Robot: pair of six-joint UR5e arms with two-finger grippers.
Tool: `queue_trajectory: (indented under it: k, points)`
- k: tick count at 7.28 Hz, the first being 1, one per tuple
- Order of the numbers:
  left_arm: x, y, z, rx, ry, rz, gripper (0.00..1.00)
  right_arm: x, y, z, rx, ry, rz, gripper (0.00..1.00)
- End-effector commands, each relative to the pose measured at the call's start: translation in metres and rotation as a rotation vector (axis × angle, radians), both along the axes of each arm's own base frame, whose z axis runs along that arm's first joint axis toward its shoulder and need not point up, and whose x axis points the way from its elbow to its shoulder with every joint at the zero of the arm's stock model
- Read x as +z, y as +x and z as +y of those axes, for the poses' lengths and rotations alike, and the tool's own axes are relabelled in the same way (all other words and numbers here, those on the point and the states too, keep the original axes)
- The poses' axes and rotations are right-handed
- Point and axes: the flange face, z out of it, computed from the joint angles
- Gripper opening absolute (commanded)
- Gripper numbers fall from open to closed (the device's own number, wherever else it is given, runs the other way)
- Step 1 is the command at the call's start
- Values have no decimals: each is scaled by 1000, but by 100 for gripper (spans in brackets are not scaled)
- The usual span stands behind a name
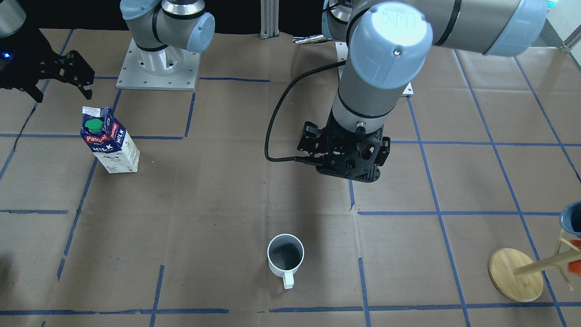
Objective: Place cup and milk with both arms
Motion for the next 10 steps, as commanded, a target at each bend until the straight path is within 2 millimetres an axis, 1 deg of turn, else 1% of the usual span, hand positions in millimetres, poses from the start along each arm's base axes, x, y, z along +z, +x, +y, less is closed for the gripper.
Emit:
queue_trajectory:
  k: [1, 2, 3, 4, 5, 6, 8, 9, 10]
  points:
    - [29, 24, 50, 48, -8, -1, 100, -44, -16, 10, 25, -8, -7, 100]
    - [31, 31, 83, 59, -7, -3, 100, -63, -24, 12, 36, -42, 9, 100]
    - [27, 54, 108, 90, 1, -1, 100, -76, -23, 15, 30, -58, 17, 100]
    - [27, 81, 120, 140, -8, 0, 100, -87, -19, 19, 21, -46, 0, 100]
    - [30, 89, 134, 157, -12, 0, 100, -86, -19, 21, 5, -49, 1, 100]
    - [31, 90, 138, 158, -17, -13, 100, -86, -17, 21, -2, -50, -1, 100]
    - [26, 95, 136, 159, -18, -39, 100, -94, -18, 20, -24, -29, -10, 100]
    - [26, 100, 134, 171, -16, -41, 100, -109, -15, 27, -26, -5, -24, 100]
    - [29, 101, 129, 174, -22, -42, 100, -121, -10, 30, -30, -22, -44, 100]
